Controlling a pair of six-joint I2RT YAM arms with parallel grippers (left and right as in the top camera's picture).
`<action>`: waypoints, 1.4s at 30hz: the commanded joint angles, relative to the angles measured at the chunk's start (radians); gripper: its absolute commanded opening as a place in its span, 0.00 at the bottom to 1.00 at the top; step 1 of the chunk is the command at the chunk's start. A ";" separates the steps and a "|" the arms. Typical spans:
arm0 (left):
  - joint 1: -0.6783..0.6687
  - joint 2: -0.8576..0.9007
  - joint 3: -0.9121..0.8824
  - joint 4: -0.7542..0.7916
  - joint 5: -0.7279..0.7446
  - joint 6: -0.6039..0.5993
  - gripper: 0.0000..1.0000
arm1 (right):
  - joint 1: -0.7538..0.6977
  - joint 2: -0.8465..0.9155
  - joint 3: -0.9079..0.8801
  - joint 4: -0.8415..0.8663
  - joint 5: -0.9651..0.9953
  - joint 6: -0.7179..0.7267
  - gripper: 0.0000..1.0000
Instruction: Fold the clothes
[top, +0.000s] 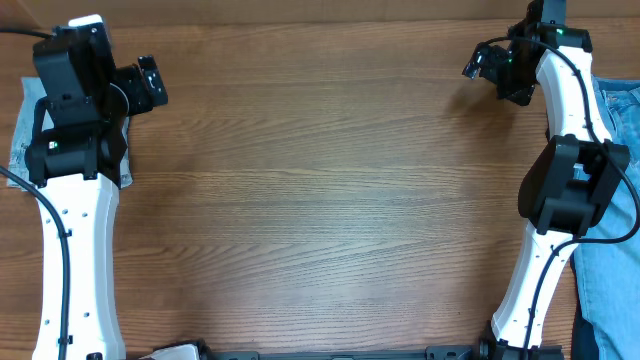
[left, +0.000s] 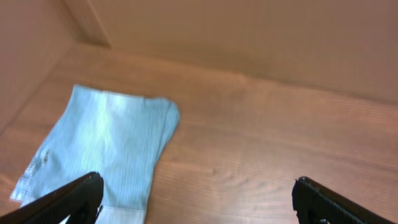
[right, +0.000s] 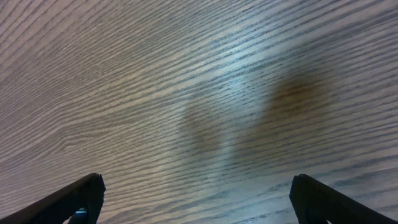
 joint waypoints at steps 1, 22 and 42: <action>0.000 -0.004 -0.004 -0.078 -0.002 -0.016 1.00 | -0.005 -0.045 0.018 0.002 -0.005 0.004 1.00; 0.000 -0.004 -0.004 -0.129 -0.002 -0.016 1.00 | 0.202 -0.414 0.018 0.002 -0.004 0.004 1.00; 0.000 -0.004 -0.004 -0.129 -0.002 -0.016 1.00 | 0.327 -2.106 -0.953 -0.009 0.348 -0.026 1.00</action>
